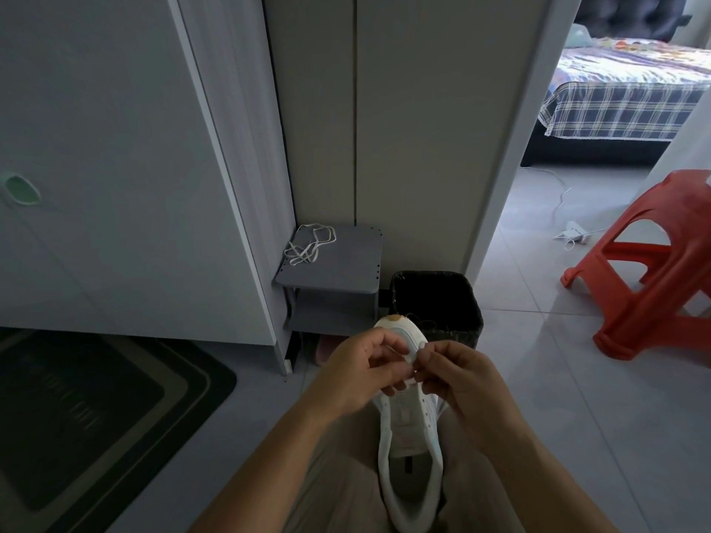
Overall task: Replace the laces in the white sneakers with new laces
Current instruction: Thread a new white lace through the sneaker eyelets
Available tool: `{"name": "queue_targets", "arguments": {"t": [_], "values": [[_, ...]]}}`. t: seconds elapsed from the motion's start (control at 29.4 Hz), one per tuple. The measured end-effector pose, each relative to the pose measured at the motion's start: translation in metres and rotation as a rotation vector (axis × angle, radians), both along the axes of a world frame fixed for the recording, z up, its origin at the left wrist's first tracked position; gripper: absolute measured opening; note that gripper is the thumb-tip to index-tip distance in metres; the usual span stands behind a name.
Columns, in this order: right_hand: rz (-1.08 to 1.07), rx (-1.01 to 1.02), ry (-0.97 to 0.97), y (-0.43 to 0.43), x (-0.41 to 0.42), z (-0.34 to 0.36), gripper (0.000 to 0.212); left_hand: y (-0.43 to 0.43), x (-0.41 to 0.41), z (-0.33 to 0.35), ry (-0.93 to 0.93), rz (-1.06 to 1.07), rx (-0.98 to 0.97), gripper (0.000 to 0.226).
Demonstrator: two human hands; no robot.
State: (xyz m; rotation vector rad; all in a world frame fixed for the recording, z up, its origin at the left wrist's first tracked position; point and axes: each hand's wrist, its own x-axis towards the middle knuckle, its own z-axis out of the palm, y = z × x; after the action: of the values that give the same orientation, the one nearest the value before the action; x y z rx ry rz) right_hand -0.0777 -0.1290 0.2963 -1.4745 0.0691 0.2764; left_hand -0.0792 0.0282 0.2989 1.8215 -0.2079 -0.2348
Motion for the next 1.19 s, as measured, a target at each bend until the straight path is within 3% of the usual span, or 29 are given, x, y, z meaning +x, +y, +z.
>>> {"name": "queue_targets", "arguments": {"t": [0.17, 0.37, 0.44, 0.54, 0.61, 0.71, 0.92, 1.05, 1.19], "values": [[-0.016, -0.073, -0.081, 0.005, 0.000, -0.005, 0.009, -0.002, -0.004, -0.008, -0.027, 0.042, 0.058, 0.012], [0.063, -0.149, 0.062, -0.003, 0.003, -0.015, 0.009, 0.001, -0.006, -0.011, -0.181, 0.054, 0.311, 0.017], [0.067, -0.276, 0.035, -0.003, 0.000, -0.024, 0.010, -0.002, -0.012, -0.023, -0.160, 0.097, 0.441, 0.010], [0.042, -0.531, -0.085, 0.004, -0.009, -0.035, 0.015, -0.011, -0.030, -0.045, -0.047, 0.186, 0.557, 0.029], [0.023, -0.650, -0.147, 0.010, -0.015, -0.042, 0.015, -0.014, -0.037, -0.052, -0.048, 0.299, 0.521, 0.023], [-0.038, -0.749, -0.252, 0.018, -0.016, -0.065, 0.007, -0.011, -0.038, -0.061, 0.033, 0.435, 0.265, 0.013], [-0.167, -0.689, -0.284, 0.028, -0.018, -0.080, 0.002, -0.004, -0.036, -0.075, 0.195, 0.470, -0.004, 0.019], [-0.193, -0.606, -0.282, 0.031, -0.020, -0.082, 0.027, -0.002, -0.035, -0.076, 0.231, 0.459, -0.059, 0.021], [-0.207, -0.572, -0.300, 0.034, -0.023, -0.084, 0.033, -0.003, -0.036, -0.074, 0.228, 0.451, -0.081, 0.025]]}}
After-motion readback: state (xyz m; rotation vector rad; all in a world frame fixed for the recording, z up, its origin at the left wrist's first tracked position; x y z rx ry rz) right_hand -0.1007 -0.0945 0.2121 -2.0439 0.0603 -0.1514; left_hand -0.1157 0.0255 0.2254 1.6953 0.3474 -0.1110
